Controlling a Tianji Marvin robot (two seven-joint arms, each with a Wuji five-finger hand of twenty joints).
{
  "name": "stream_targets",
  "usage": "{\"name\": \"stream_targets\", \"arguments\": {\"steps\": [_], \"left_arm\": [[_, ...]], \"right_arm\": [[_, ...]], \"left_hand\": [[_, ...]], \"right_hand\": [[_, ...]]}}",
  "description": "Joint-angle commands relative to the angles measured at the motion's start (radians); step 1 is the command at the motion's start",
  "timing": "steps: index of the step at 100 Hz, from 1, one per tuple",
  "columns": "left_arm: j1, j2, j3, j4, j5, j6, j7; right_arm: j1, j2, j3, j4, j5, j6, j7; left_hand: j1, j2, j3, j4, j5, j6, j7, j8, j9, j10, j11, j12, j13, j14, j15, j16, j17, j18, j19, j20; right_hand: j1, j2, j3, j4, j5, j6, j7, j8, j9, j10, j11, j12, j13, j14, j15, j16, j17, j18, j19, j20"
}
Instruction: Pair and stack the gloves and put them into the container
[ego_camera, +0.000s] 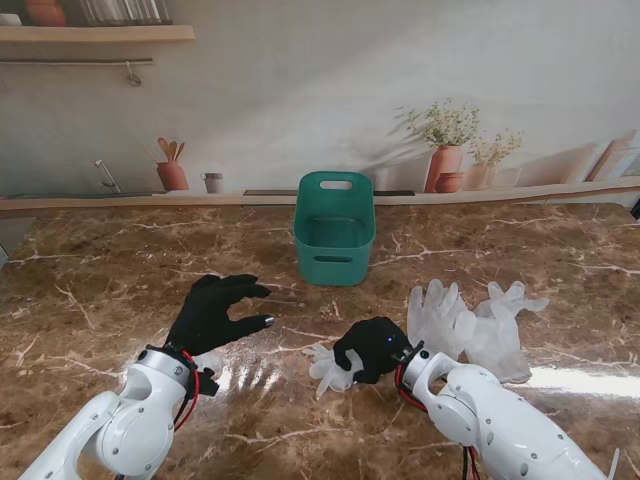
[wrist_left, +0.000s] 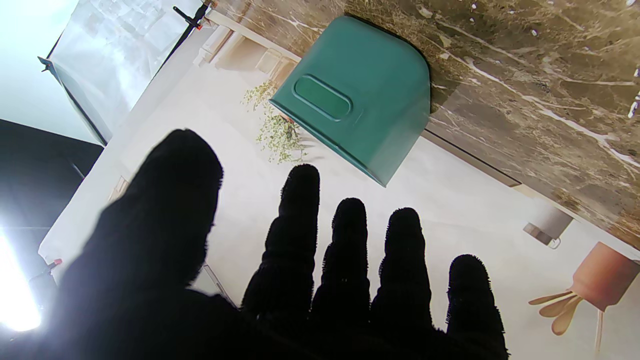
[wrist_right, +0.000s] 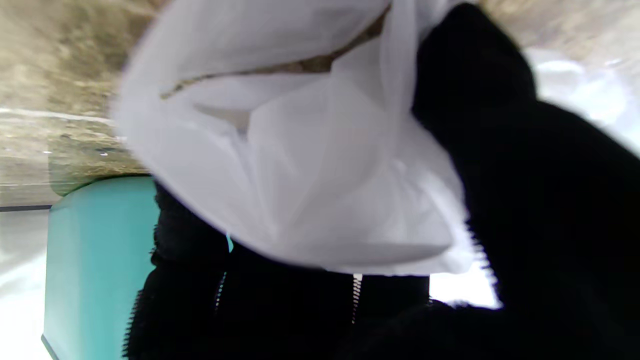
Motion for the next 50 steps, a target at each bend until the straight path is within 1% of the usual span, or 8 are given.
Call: {"name": "stream_targets", "arguments": {"steps": [1,4,6,13,14,16,32,50], "left_arm": [[0.010,0.000,0.001,-0.001,0.000,0.000,0.004],[0.010,0.000,0.000,-0.001,-0.001,0.001,0.005],[0.010,-0.001,0.000,-0.001,-0.001,0.001,0.006],[0.011,0.000,0.000,-0.002,0.000,0.003,0.005],[0.011,0.000,0.000,-0.002,0.000,0.003,0.005],[0.011,0.000,0.000,-0.002,0.000,0.003,0.005],[0.009,0.000,0.001,-0.002,-0.001,0.005,0.002],[0.008,0.000,0.003,-0.002,-0.004,0.009,-0.001]], "right_arm": [[-0.032,-0.013,0.009,0.030,0.004,-0.004,-0.003],[-0.037,-0.016,0.021,0.021,0.005,-0.006,-0.010],[-0.041,-0.017,0.031,0.014,0.005,-0.007,-0.013],[-0.060,-0.026,0.071,-0.021,0.018,-0.006,-0.019],[-0.063,-0.027,0.076,-0.027,0.019,-0.006,-0.019],[-0.068,-0.029,0.089,-0.040,0.021,-0.004,-0.019],[-0.100,-0.038,0.172,-0.138,0.030,0.005,-0.005],[-0.098,-0.040,0.221,-0.216,0.008,0.022,0.007]], "left_hand": [[0.023,0.027,-0.044,0.031,-0.003,-0.019,-0.015,-0.003,0.021,-0.029,-0.023,-0.014,-0.017,-0.054,-0.038,-0.013,-0.014,-0.022,-0.036,0.007],[0.023,0.027,-0.044,0.031,-0.002,-0.019,-0.015,-0.003,0.022,-0.028,-0.023,-0.014,-0.015,-0.055,-0.037,-0.013,-0.014,-0.022,-0.036,0.007],[0.024,0.028,-0.044,0.031,-0.003,-0.018,-0.016,-0.004,0.022,-0.028,-0.023,-0.014,-0.018,-0.056,-0.038,-0.013,-0.014,-0.023,-0.037,0.007],[0.024,0.029,-0.045,0.031,-0.003,-0.019,-0.016,-0.004,0.021,-0.028,-0.023,-0.014,-0.017,-0.056,-0.037,-0.013,-0.014,-0.022,-0.038,0.008],[0.023,0.029,-0.046,0.031,-0.003,-0.020,-0.016,-0.004,0.021,-0.029,-0.023,-0.014,-0.016,-0.057,-0.037,-0.013,-0.013,-0.022,-0.038,0.008],[0.023,0.029,-0.046,0.031,-0.004,-0.019,-0.016,-0.004,0.021,-0.029,-0.023,-0.014,-0.017,-0.055,-0.037,-0.013,-0.014,-0.022,-0.039,0.008],[0.023,0.031,-0.048,0.032,-0.007,-0.019,-0.018,-0.004,0.019,-0.030,-0.023,-0.014,-0.019,-0.055,-0.038,-0.013,-0.013,-0.023,-0.039,0.011],[0.022,0.033,-0.051,0.032,-0.009,-0.019,-0.019,-0.005,0.017,-0.030,-0.023,-0.014,-0.020,-0.055,-0.037,-0.012,-0.012,-0.024,-0.040,0.014]], "right_hand": [[0.195,0.086,0.029,0.107,0.035,0.006,0.032,-0.055,0.056,-0.023,0.026,0.019,0.062,0.016,0.048,-0.003,0.044,-0.012,0.054,-0.017],[0.194,0.087,0.028,0.107,0.035,0.008,0.034,-0.070,0.062,-0.020,0.025,0.016,0.067,0.018,0.050,-0.005,0.050,-0.012,0.058,-0.019],[0.193,0.091,0.024,0.109,0.029,0.009,0.061,-0.121,0.071,-0.017,0.024,0.012,0.075,0.020,0.054,-0.008,0.059,-0.011,0.067,-0.030],[0.189,0.099,0.023,0.109,0.028,0.021,0.058,-0.153,0.079,-0.004,0.020,0.005,0.086,0.025,0.057,-0.007,0.070,-0.006,0.076,-0.032],[0.187,0.104,0.019,0.110,0.022,0.023,0.077,-0.186,0.082,0.001,0.019,0.002,0.089,0.026,0.057,0.000,0.073,-0.005,0.081,-0.033],[0.185,0.106,0.018,0.110,0.019,0.025,0.081,-0.197,0.085,0.005,0.018,0.001,0.091,0.027,0.060,0.003,0.076,-0.005,0.083,-0.034],[0.188,0.117,0.025,0.114,0.021,0.032,0.094,-0.214,0.087,0.013,0.026,0.010,0.094,0.033,0.079,0.022,0.083,-0.004,0.094,-0.029],[0.185,0.118,0.026,0.113,0.020,0.029,0.099,-0.216,0.086,0.010,0.028,0.014,0.093,0.031,0.082,0.026,0.084,-0.005,0.097,-0.026]]}}
